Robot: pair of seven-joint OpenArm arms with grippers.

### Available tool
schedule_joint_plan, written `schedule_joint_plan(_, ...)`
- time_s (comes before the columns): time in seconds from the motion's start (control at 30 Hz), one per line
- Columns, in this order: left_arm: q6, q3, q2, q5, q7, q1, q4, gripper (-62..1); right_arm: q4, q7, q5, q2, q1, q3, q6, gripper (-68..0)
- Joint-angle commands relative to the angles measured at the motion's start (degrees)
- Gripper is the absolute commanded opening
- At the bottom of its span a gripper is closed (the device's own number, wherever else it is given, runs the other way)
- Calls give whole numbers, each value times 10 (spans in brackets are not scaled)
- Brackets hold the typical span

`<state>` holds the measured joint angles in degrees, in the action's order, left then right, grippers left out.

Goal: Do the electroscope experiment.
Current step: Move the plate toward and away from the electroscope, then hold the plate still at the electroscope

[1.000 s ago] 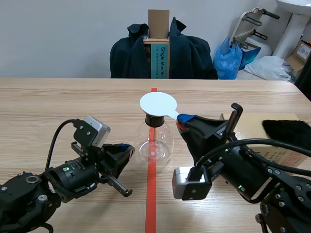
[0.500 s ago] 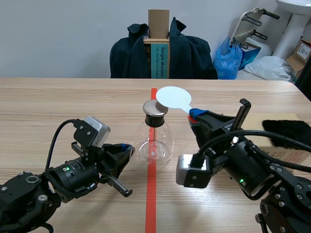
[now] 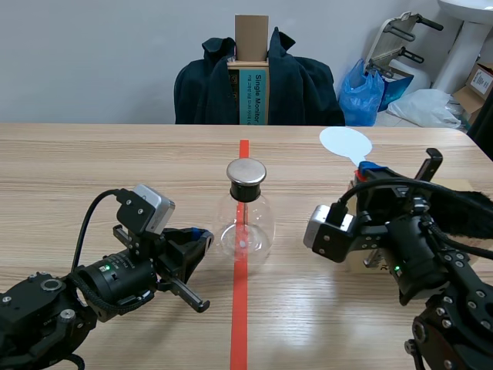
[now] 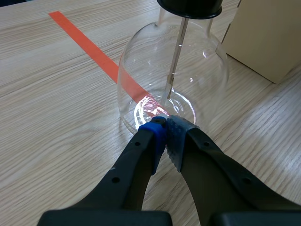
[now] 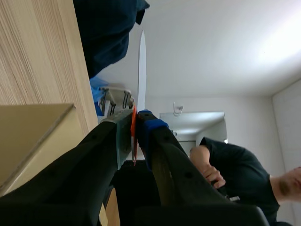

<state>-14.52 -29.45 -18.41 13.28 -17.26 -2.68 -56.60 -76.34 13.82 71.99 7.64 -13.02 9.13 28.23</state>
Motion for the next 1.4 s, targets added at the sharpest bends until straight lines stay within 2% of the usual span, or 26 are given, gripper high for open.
schedule_joint_plan(0.0,3,6,1,3,-10,-2,-14,-593,-9,-1,-4,6,9,-1,6,-667)
schedule_joint_plan(0.1,3,6,1,3,-10,-2,-14,-593,-9,9,-4,6,10,-1,6,-667)
schedule_joint_plan(0.57,5,6,1,3,-10,1,-14,-593,-9,198,-4,6,10,0,6,-667)
schedule_joint_plan(0.83,16,6,1,1,-10,1,-14,-593,-9,275,-4,6,10,0,6,-667)
schedule_joint_plan(0.93,16,6,2,-12,-11,1,-14,-593,-9,289,-4,6,10,0,6,-667)
schedule_joint_plan(1.37,16,6,2,-12,-14,1,-14,-593,-9,292,-4,6,9,-1,6,-667)
